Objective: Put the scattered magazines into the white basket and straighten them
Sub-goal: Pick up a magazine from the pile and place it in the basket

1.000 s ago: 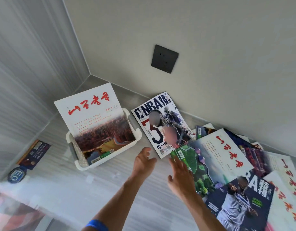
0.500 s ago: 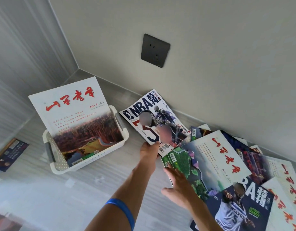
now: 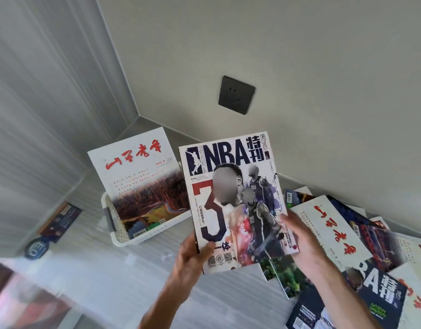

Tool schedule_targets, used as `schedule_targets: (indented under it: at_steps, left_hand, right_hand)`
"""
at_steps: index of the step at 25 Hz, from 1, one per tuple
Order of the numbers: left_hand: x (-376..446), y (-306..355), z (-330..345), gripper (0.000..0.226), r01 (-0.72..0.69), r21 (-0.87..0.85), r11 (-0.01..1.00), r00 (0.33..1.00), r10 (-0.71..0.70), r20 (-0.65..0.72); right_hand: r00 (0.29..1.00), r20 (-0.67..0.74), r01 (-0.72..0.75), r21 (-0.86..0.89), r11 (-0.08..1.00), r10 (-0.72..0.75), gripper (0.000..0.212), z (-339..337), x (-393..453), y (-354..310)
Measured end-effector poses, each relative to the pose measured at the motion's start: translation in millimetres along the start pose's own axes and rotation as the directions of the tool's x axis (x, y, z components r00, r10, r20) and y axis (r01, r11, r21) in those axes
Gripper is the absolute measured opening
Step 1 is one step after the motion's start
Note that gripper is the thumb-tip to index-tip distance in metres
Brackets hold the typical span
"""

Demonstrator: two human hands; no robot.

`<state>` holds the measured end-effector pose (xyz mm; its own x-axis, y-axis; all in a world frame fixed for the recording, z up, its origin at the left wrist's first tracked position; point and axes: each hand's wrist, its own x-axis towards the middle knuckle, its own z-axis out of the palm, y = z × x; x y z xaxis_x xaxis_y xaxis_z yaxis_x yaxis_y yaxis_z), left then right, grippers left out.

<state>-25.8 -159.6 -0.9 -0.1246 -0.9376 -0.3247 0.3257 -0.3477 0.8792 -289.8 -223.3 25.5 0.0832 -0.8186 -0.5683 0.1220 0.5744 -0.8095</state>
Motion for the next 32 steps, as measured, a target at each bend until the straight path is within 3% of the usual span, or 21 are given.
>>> schedule_targets:
  at_steps: [2, 3, 6, 10, 13, 14, 16, 17, 18, 21, 24, 28, 30, 32]
  left_hand:
    - [-10, 24, -19, 0.034, 0.007, 0.104, 0.995, 0.999, -0.013, 0.052]
    - [-13, 34, -27, 0.032, 0.021, 0.168, 0.985, 0.999, -0.028, 0.035]
    - [-15, 60, -39, 0.021, 0.043, 0.353, 0.935, 0.987, 0.015, -0.160]
    - [-12, 104, -59, 0.035, -0.102, 0.300, 0.948, 0.857, 0.238, -0.458]
    - [-1, 136, -101, 0.040, -0.061, 0.370, 0.927, 0.789, 0.272, -0.551]
    - [5, 143, -115, 0.043, -0.023, 0.416, 0.909, 0.776, 0.279, -0.565]
    - [13, 144, -134, 0.041, 0.084, 0.506, 0.859, 0.751, 0.279, -0.598]
    - [15, 137, -141, 0.037, 0.157, 0.533, 0.832, 0.736, 0.261, -0.625]
    - [15, 127, -148, 0.032, 0.225, 0.537, 0.813, 0.725, 0.228, -0.650]
    - [16, 100, -165, 0.022, 0.315, 0.551, 0.773, 0.718, 0.185, -0.671]
    - [24, 88, -173, 0.014, 0.317, 0.709, 0.629, 0.744, 0.299, -0.598]
    - [34, 83, -174, 0.010, 0.379, 0.746, 0.548, 0.753, 0.287, -0.593]
    - [38, 84, -179, 0.014, 0.390, 0.754, 0.528, 0.760, 0.278, -0.588]
    - [41, 85, -184, 0.023, 0.356, 0.765, 0.537, 0.775, 0.288, -0.562]
  right_hand:
    - [0.986, 0.152, 0.072, -0.033, 0.997, -0.067, 0.043, 23, 2, -25]
    - [0.985, 0.133, 0.118, -0.048, 0.992, -0.111, 0.040, 36, 3, -31]
    - [0.972, 0.006, 0.235, -0.149, 0.961, -0.237, 0.058, 82, 3, -35]
    - [0.923, 0.159, 0.365, -0.071, 0.928, -0.351, 0.064, 145, 12, -56]
    - [0.869, 0.215, 0.477, -0.126, 0.870, -0.445, 0.056, 195, 33, -90]
    - [0.849, 0.243, 0.522, -0.239, 0.819, -0.470, 0.052, 211, 41, -99]
    - [0.818, 0.289, 0.564, -0.577, 0.591, -0.498, 0.046, 236, 62, -103]
    - [0.820, 0.295, 0.535, -0.697, 0.477, -0.490, 0.044, 245, 72, -99]
    - [0.838, 0.285, 0.497, -0.750, 0.437, -0.465, 0.042, 252, 79, -90]
    - [0.906, 0.186, 0.383, -0.740, 0.553, -0.379, 0.037, 262, 94, -52]
    - [0.925, 0.075, 0.324, -0.668, 0.670, -0.372, 0.034, 253, 105, -27]
    - [0.948, 0.185, 0.319, -0.519, 0.793, -0.260, 0.037, 245, 107, -26]
    - [0.933, 0.221, 0.359, -0.531, 0.768, -0.283, 0.051, 250, 105, -28]
    - [0.911, 0.190, 0.387, -0.698, 0.602, -0.365, 0.068, 250, 102, -24]
